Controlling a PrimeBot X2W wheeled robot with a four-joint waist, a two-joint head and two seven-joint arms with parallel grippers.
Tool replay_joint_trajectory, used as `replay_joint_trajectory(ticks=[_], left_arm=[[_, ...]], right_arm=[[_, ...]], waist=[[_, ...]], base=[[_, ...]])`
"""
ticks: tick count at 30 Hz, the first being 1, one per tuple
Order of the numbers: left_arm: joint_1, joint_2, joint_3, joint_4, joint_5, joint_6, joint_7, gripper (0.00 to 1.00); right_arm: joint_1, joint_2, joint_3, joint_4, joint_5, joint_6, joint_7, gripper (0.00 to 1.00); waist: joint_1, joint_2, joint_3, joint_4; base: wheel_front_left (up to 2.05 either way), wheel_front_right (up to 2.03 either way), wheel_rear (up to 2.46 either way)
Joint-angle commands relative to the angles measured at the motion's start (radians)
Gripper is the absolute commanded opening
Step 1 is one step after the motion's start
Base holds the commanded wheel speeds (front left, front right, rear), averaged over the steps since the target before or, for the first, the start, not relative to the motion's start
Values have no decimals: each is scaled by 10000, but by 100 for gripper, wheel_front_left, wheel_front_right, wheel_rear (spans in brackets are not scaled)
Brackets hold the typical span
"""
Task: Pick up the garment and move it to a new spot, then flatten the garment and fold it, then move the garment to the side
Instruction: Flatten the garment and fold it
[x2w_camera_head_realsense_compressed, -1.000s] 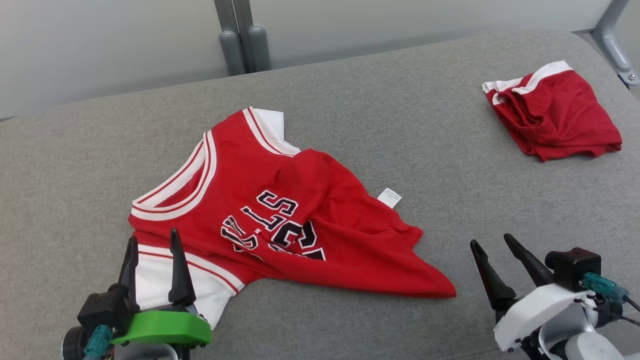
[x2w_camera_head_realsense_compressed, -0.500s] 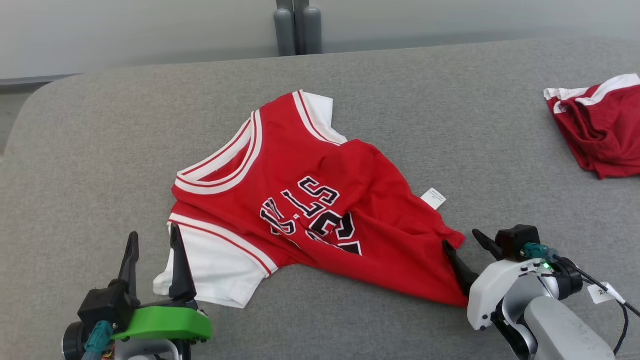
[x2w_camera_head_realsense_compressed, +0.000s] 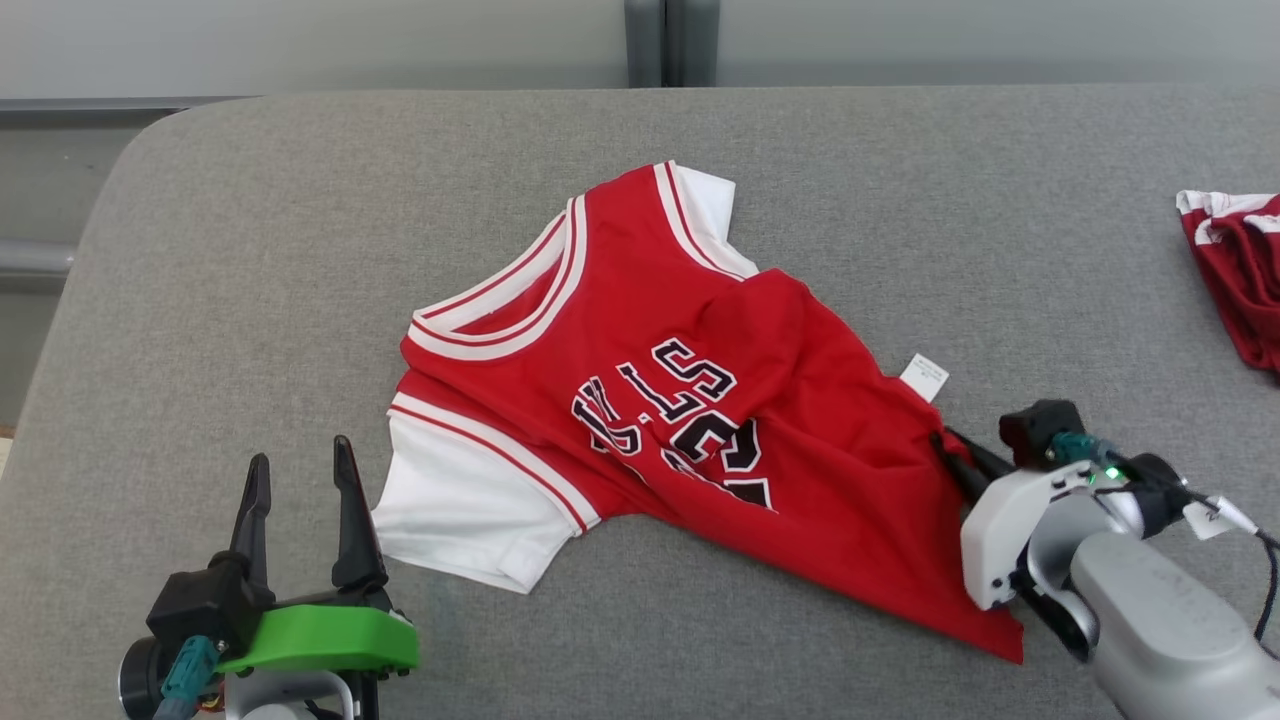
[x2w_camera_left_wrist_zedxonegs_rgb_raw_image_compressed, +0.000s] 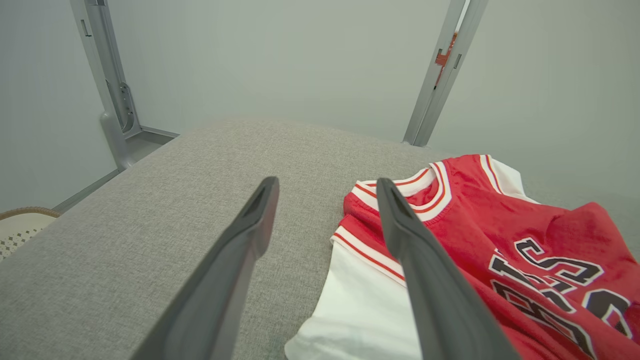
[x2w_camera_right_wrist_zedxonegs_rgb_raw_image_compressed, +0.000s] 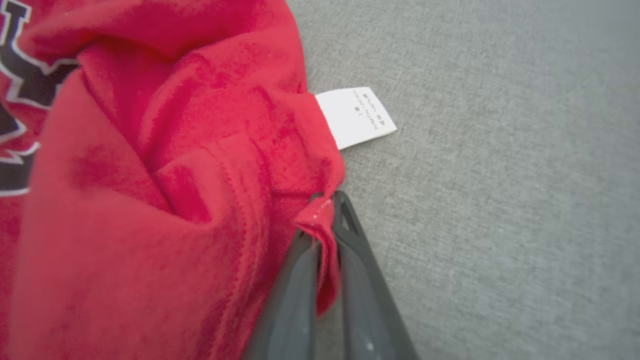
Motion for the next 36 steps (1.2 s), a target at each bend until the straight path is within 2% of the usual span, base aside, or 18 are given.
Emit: replay_joint_trajectory(ticks=[1, 11, 22, 28, 34, 35, 36], left_arm=[[-185, 31, 6, -44, -57, 30, -3, 100], [-407, 31, -107, -157, -158, 40, -3, 100], [-916, 31, -631, -400, -369, 146, -3, 100], [-1116, 30, -976, -608, -363, 198, -3, 100], [-1233, 30, -1139, -674, -298, 153, -3, 100], [-1246, 30, -1170, -657, -276, 139, -3, 100], [-1263, 31, -1209, -644, -257, 139, -3, 100]], right_arm=[[-358, -310, -10, 87, 90, -32, -64, 0], [-2822, -1565, 273, 65, -171, -28, 358, 0], [-6172, -2698, 440, 1537, -1192, -28, 865, 0], [-7252, -3002, 219, 2524, -2084, -29, 637, 0], [-8072, -2788, -437, 3429, -3154, -29, 33, 0], [-8104, -2708, -540, 3612, -3281, -29, 26, 5], [-8100, -2569, -583, 3831, -3442, -28, 81, 39]], waist=[[0, 0, 60, 98], [0, 0, 551, 564], [0, 0, 1605, 1630], [0, 0, 2096, 2189], [0, 0, 2375, 2436], [0, 0, 2390, 2451], [0, 0, 2402, 2465]], base=[[0, 0, 0], [0, 0, 0], [0, 0, 0], [0, 0, 0], [0, 0, 0], [0, 0, 0], [0, 0, 0]])
